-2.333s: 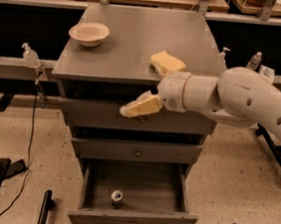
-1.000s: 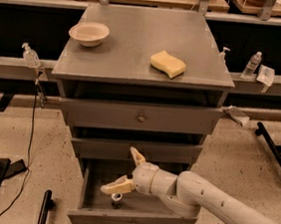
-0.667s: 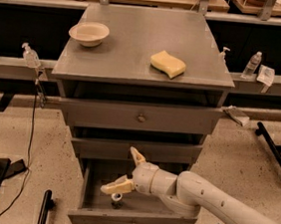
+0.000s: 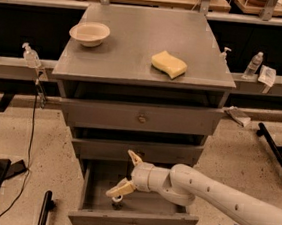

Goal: Pick redbull can from bottom drawer and place on counter

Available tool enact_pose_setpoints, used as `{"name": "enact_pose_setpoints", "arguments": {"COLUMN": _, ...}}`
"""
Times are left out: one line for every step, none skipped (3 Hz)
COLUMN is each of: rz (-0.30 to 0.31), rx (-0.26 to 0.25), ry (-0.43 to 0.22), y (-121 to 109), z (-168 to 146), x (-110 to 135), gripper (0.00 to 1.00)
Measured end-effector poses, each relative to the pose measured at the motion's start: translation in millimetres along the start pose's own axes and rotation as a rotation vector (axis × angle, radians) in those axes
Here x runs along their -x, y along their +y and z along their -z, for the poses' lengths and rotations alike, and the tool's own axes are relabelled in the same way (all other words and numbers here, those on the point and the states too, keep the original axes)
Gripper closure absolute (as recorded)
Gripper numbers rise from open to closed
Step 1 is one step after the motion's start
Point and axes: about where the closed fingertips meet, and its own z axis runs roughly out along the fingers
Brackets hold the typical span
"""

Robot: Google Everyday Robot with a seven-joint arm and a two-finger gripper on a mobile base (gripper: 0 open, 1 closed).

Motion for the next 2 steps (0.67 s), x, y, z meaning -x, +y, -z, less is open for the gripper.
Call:
{"name": "enact_pose_setpoints", "arguments": {"rz": 0.044, "rx": 0.044, "ry": -0.037, "y": -20.9, "z": -14.8, "x": -42.2, "gripper": 0.00}}
{"name": "enact_pose_setpoints", "arguments": {"rz": 0.027, "rx": 0.060, "ry": -0.045, "y": -15.6, "z": -18.7, "x": -42.7, "gripper": 0.00}}
